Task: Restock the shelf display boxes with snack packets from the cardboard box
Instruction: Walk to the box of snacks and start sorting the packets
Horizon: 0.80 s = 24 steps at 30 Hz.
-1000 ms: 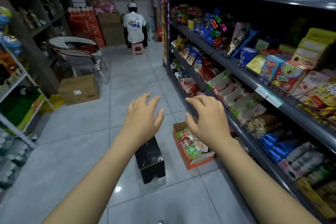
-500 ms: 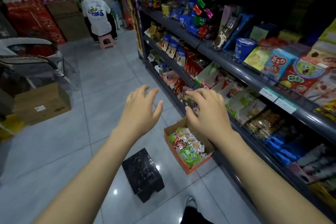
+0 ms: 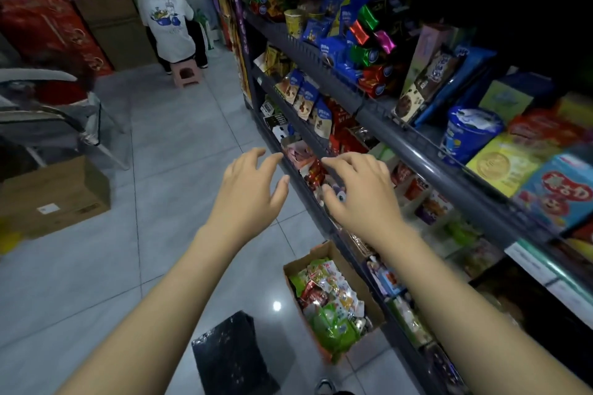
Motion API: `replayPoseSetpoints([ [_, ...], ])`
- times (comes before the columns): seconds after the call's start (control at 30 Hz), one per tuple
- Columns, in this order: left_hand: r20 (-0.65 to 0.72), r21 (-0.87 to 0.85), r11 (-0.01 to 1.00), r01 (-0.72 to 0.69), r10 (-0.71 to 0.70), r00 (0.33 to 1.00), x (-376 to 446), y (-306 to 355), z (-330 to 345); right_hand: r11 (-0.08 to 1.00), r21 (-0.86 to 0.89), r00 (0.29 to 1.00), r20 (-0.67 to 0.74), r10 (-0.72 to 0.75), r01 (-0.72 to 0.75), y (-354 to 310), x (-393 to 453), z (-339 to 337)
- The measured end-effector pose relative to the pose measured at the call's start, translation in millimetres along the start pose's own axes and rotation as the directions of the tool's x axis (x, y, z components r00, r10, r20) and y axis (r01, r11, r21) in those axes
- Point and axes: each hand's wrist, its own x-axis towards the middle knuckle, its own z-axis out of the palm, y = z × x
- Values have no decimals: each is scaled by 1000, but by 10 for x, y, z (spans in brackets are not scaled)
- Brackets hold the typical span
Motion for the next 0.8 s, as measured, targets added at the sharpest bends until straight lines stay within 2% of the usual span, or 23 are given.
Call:
replayPoseSetpoints([
  [0.27, 27, -6, 1000, 0, 0, 1000, 817, -147, 171, 999, 48, 999, 32, -18, 16, 232, 830, 219],
  [0.37, 40, -20, 999, -41, 42, 998, 1195, -161, 253, 998, 63, 1000, 1, 12, -12, 376, 1070, 336],
  [0.53, 72, -57, 981, -186, 189, 979, 1986, -156, 521, 989, 34, 988, -53, 148, -146, 733, 1471, 481],
  [0.67, 110, -69, 928, -366, 372, 922, 2740, -140, 843, 953, 38, 951, -63, 304, -302, 1066, 1814, 688],
  [0.8, 211, -90, 826, -556, 562, 800, 3502, -186, 1182, 870, 15, 863, -117, 491, -493, 1264, 2158, 1000],
])
